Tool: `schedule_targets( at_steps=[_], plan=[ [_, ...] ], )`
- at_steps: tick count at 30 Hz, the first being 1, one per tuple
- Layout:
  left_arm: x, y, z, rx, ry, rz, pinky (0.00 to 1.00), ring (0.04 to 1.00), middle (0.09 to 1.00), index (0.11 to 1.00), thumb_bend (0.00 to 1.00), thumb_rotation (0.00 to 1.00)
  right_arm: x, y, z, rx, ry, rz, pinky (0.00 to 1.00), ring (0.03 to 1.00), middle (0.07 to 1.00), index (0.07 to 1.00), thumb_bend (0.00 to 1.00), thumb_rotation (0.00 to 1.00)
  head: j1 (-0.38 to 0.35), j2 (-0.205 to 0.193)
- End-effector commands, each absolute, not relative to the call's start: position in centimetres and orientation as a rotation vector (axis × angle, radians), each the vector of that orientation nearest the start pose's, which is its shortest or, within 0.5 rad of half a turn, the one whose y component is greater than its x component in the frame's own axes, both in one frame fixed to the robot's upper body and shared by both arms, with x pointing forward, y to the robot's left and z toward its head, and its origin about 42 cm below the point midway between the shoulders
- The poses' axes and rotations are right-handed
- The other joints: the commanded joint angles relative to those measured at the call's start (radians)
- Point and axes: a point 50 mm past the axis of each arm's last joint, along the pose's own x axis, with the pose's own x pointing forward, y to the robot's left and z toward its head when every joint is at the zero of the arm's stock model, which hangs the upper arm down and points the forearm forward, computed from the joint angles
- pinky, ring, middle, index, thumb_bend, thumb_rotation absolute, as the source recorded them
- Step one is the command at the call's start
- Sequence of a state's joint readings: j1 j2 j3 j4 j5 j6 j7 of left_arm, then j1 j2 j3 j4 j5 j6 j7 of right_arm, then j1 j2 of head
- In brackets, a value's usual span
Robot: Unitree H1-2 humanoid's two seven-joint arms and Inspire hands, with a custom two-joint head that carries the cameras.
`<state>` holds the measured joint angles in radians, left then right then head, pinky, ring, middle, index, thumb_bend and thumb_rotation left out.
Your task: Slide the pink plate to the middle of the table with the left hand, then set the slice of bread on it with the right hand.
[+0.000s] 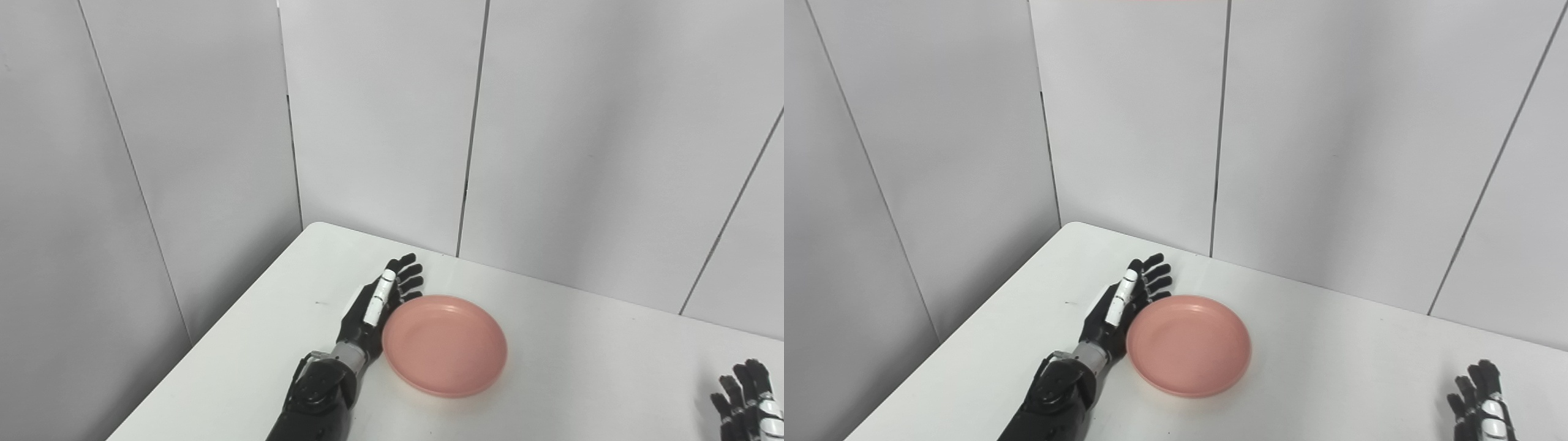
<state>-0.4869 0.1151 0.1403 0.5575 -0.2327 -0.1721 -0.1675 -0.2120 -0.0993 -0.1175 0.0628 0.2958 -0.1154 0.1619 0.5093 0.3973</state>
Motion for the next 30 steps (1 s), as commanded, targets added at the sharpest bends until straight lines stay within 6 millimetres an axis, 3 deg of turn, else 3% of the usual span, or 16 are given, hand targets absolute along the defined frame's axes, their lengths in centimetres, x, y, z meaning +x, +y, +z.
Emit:
schedule_targets(
  at_steps=[1, 11, 19, 30],
  plan=[
    [43.8, 24.4, 14.4, -0.152, -0.158, -0.095, 0.85, 0.894, 0.899, 0.87, 0.7, 0.96, 35.3, -25.0, 17.5, 0.184, -0.349, 0.112, 1.0, 1.0, 1.0, 0.993, 0.53, 0.89, -0.011, 0.006],
    [42.9, 22.2, 13.5, -0.173, -0.133, -0.125, 0.83, 0.882, 0.89, 0.865, 0.69, 0.96, 34.7, -24.6, 18.1, 0.183, -0.347, 0.111, 1.0, 0.999, 1.0, 1.0, 0.52, 0.91, -0.077, 0.038],
    [42.2, 21.1, 13.7, -0.214, -0.144, -0.137, 0.84, 0.89, 0.887, 0.867, 0.69, 0.97, 34.4, -24.1, 18.7, 0.177, -0.341, 0.113, 1.0, 0.992, 0.997, 1.0, 0.58, 0.9, -0.218, 0.086],
    [41.4, 18.9, 14.0, -0.27, -0.136, -0.152, 0.87, 0.908, 0.895, 0.897, 0.68, 0.97, 34.2, -22.8, 19.0, 0.149, -0.336, 0.081, 1.0, 0.955, 0.967, 0.971, 0.63, 0.86, -0.357, 0.142]
  ],
)
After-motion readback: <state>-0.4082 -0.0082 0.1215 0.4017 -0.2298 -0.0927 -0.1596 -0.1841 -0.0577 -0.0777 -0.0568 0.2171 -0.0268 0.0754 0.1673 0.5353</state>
